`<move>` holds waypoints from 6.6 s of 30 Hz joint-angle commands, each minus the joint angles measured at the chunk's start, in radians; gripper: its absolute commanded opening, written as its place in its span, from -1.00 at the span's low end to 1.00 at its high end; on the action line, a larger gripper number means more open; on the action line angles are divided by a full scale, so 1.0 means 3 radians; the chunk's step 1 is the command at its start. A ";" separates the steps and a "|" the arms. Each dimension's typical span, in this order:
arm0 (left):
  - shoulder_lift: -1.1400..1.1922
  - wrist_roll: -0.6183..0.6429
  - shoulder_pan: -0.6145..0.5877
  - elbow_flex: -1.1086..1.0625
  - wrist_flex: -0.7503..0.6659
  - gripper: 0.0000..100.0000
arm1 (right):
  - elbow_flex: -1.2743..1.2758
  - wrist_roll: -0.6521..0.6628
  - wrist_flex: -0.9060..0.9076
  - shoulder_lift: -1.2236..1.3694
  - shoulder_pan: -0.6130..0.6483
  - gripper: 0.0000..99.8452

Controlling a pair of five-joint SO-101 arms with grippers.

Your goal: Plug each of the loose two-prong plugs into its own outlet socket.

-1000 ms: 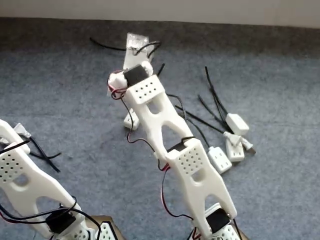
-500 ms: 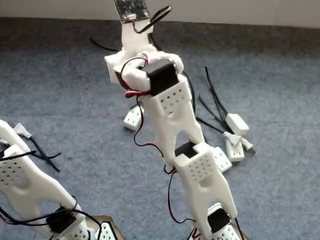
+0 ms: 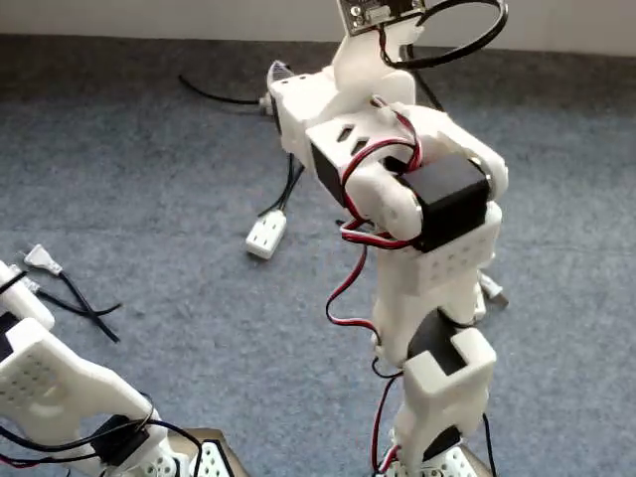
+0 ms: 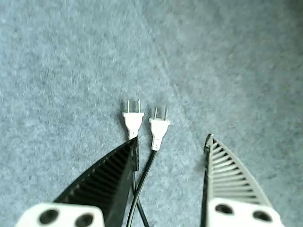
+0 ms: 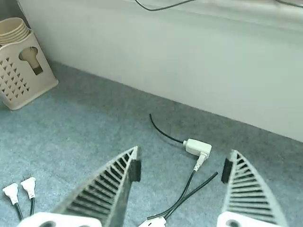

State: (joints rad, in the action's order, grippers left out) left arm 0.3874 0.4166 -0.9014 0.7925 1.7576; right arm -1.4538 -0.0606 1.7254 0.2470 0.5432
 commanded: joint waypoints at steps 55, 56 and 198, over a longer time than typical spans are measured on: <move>0.1716 0.0476 0.0463 0.0453 -0.0235 -0.54 | 0.7904 0.0061 -0.1655 -0.5736 -0.0437 -0.45; 0.1716 0.0476 0.0442 0.0453 -0.0235 -0.54 | 0.7904 0.0061 -0.1655 -0.5736 -0.0437 -0.45; 0.2207 -0.1913 0.0627 0.0770 -0.0425 -0.99 | 0.7910 0.0061 -0.1583 -0.5741 -0.0448 -0.45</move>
State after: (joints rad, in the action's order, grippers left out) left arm 1.0549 -0.1557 -0.7173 1.0196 1.6686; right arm 0.9229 -0.0545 1.2528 -1.4714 0.4219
